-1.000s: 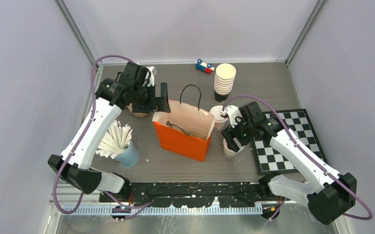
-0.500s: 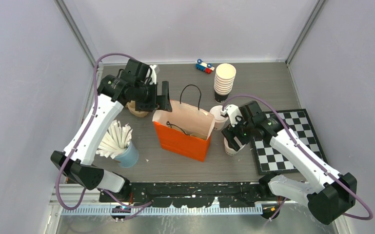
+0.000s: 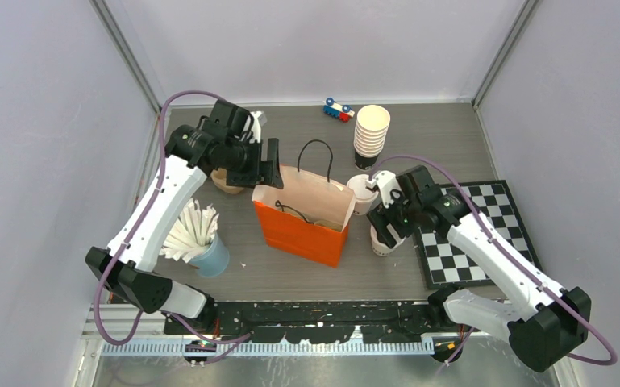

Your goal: Pack the takeout coffee

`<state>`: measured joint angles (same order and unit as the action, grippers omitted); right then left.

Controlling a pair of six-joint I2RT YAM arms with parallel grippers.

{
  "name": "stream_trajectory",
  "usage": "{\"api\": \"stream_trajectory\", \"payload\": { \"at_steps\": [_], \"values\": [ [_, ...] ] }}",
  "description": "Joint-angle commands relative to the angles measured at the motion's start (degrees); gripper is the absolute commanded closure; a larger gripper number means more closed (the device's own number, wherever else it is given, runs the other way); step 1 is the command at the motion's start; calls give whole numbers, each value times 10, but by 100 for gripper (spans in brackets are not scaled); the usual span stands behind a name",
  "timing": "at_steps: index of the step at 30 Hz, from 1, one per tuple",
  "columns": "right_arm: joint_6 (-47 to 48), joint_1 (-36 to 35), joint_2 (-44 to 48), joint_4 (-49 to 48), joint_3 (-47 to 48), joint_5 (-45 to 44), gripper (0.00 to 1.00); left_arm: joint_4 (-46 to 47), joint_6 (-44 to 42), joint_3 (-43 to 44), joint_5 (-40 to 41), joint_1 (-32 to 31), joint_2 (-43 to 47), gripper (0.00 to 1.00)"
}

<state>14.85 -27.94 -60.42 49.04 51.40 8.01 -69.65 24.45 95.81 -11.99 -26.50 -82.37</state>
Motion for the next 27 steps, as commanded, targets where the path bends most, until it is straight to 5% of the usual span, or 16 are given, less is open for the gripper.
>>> {"api": "stream_trajectory", "payload": {
  "at_steps": [1,5,14,18,27],
  "values": [
    [-13,0,0,38,92,-34,27,9,-19,18,18,2,-2,23],
    [-23,1,-11,100,173,-66,27,-14,-37,34,29,-1,-11,28],
    [-80,0,-21,196,366,-133,28,-6,-16,39,15,-11,-3,90],
    [-72,0,-40,229,476,-117,29,43,38,5,-20,-19,17,99],
    [-80,0,-79,255,629,-70,29,147,174,-60,-46,-21,46,100]
  ]
}}
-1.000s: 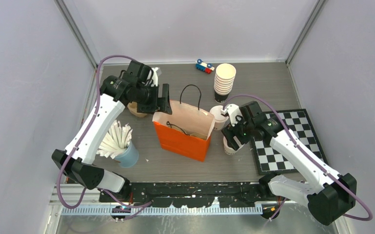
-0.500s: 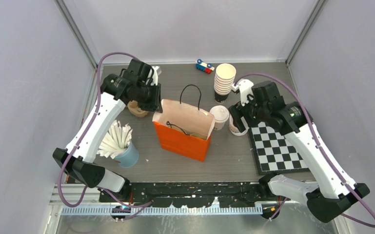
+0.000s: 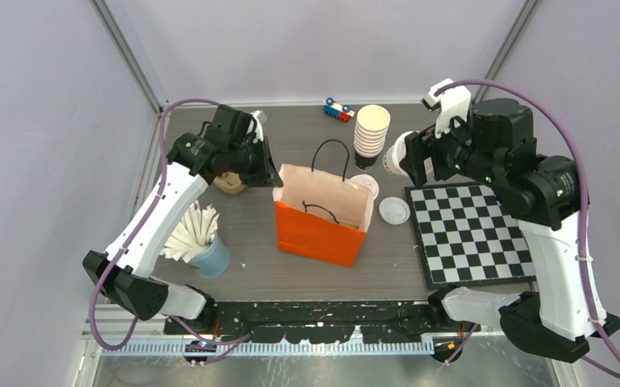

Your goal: Pack the takeout coffee

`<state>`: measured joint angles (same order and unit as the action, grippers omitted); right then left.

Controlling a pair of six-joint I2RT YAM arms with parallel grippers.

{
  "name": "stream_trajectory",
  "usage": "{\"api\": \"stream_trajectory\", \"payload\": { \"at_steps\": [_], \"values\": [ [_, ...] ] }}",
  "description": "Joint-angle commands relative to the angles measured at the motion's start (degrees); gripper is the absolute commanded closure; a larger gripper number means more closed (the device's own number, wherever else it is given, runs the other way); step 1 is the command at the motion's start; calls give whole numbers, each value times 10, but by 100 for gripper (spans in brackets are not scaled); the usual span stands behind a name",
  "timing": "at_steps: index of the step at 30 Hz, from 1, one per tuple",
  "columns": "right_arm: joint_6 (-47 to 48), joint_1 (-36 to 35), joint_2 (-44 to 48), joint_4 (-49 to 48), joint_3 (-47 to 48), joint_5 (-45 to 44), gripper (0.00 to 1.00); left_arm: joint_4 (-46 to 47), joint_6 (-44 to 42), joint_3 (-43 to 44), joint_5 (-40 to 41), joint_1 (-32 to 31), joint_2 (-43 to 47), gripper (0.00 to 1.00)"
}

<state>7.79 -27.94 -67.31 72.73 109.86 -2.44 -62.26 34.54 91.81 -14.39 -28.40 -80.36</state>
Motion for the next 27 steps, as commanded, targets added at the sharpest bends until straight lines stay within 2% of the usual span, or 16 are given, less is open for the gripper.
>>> {"api": "stream_trajectory", "payload": {
  "at_steps": [1,3,6,8,15,21,27],
  "values": [
    [-8,1,-8,15,46,55,29,81,83,-28,-22,-2,29,100],
    [-1,0,5,-1,29,116,28,88,95,-39,-21,-4,32,100],
    [-16,-1,30,-43,-13,152,28,86,100,-33,-9,-6,34,100],
    [-31,-1,39,-73,-33,167,28,78,98,-27,-5,-6,33,93],
    [-105,-10,45,-156,-98,245,29,28,51,-2,2,-6,21,48],
    [-97,-25,41,-186,-141,222,29,-59,-6,63,72,-4,-1,1],
    [-89,-63,23,-195,-151,196,29,-25,-8,32,95,7,32,0]
  ]
}}
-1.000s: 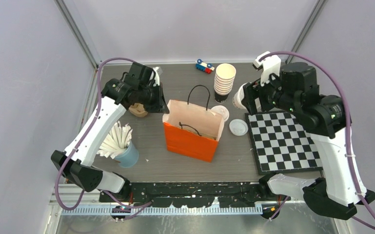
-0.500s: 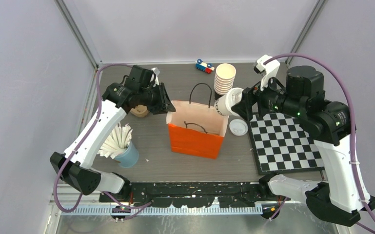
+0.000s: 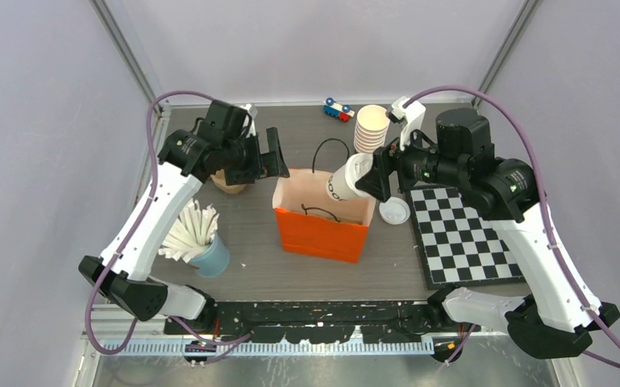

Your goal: Pack the takeout coffee

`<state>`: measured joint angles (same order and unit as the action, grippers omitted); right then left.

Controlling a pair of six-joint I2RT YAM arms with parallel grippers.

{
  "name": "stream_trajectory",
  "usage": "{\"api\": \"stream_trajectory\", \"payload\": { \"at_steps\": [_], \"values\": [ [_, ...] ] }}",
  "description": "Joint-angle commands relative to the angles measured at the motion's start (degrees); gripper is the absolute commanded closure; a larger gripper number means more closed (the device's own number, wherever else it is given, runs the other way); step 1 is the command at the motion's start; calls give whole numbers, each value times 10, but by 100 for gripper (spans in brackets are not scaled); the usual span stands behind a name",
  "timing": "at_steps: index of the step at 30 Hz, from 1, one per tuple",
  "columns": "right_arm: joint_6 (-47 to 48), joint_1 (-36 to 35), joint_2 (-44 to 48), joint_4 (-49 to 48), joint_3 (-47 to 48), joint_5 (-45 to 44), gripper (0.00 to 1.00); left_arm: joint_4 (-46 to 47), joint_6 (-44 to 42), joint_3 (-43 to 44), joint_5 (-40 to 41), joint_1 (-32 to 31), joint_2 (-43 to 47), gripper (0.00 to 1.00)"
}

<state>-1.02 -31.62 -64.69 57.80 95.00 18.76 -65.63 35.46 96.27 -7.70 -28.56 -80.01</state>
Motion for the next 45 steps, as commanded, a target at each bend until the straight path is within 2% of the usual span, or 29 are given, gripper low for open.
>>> {"api": "stream_trajectory", "payload": {
  "at_steps": [1,6,9,12,17,24,33,37,45],
  "values": [
    [4,-43,-8,-46,-3,-26,29,21,-13,-24,20,14,37,0],
    [37,-100,-36,-44,6,-82,29,110,17,-104,-133,82,73,1],
    [56,-121,-53,-43,9,-100,29,138,21,-131,-193,95,71,9],
    [72,-150,-70,-30,13,-121,29,117,-3,-122,-230,95,54,17],
    [90,-207,-83,-16,9,-158,29,74,-33,-110,-217,95,46,20],
    [90,-246,-91,-24,-5,-171,29,72,-50,-125,-186,89,66,27],
    [83,-272,-93,-37,-21,-176,30,50,-76,-86,-170,52,47,39],
    [81,-278,-87,-44,-27,-174,30,51,-82,-82,-161,43,43,48],
    [70,-288,-71,-57,-55,-174,30,18,-101,-63,-129,8,33,53]
  ]
}}
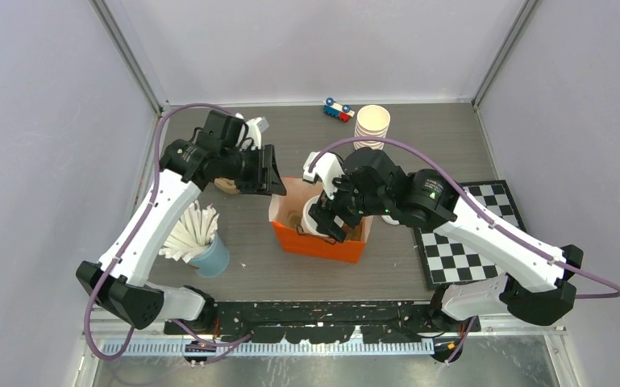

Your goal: Pack the takeout coffee

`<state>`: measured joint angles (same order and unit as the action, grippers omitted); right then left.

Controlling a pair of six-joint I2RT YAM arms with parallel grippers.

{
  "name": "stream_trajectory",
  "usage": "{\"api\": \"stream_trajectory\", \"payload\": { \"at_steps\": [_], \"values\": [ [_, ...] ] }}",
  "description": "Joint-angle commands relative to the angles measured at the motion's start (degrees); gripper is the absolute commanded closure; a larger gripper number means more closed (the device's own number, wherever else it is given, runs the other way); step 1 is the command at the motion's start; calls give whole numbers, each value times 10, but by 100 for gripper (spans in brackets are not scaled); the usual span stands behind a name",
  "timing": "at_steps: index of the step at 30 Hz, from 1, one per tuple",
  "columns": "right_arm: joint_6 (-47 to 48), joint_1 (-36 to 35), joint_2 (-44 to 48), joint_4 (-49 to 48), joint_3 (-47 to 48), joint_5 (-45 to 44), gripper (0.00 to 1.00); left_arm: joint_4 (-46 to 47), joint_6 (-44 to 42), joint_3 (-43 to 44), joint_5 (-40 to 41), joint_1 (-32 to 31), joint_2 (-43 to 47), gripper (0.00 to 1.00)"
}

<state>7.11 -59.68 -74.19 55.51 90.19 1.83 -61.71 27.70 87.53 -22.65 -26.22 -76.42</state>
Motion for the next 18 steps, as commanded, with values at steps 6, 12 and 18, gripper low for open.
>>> {"api": "stream_trajectory", "payload": {
  "at_steps": [6,12,18],
  "values": [
    [-6,-11,25,-43,-10,-13,30,-6,-32,27,24,-20,8,90],
    [5,-11,18,-65,-5,-16,31,78,-70,-17,14,-20,55,100],
    [41,-11,2,-80,-3,-16,31,90,-113,-14,42,-20,75,100]
  ]
}}
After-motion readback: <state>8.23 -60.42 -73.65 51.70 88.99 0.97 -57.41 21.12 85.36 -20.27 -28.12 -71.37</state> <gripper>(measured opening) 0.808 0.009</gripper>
